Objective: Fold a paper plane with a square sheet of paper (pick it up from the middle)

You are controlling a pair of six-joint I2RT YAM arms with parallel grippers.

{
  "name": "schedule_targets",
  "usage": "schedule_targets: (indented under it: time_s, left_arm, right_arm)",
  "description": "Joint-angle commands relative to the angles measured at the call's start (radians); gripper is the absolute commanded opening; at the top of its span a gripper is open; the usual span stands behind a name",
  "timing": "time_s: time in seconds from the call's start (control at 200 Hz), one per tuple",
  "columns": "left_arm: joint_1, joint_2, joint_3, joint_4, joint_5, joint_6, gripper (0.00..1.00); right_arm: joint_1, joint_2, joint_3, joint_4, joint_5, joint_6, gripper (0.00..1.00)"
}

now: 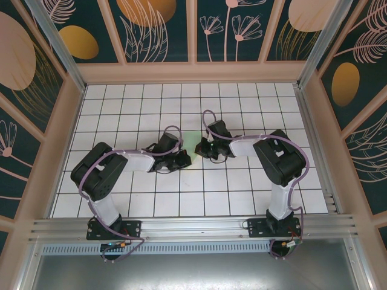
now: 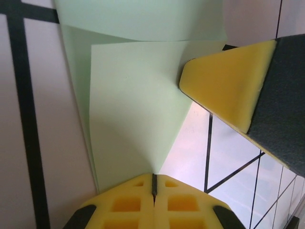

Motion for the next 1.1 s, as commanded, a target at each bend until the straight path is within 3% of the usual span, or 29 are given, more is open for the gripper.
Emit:
schedule_targets:
  time_s: [0.0,0.285,0.55,1.096]
  left_arm:
    - [-0.015,-0.012,-0.073,-0.092,0.022,-0.017,0.01]
    - [-0.02,-0.106,-0.164,-0.131,0.045,0.003,0.0]
    - [-0.021,-0.211,-0.057,-0.102,0.01,0.041,0.0]
    - [-0.022,0.015,0.036,-0.107,0.036,0.034,0.0]
  right_arm:
    - [-0.002,0.056,-0.045,-0.175,0.106,0.0,0.0]
    - [-0.004,0.051,-0.059,-0.192,0.12,0.003,0.0]
    - [0.003,-0.011,-0.103,-0.171,0.124,0.054,0.0]
    - [0.011,-0.059,-0.095,-0.112,0.108,0.063,0.0]
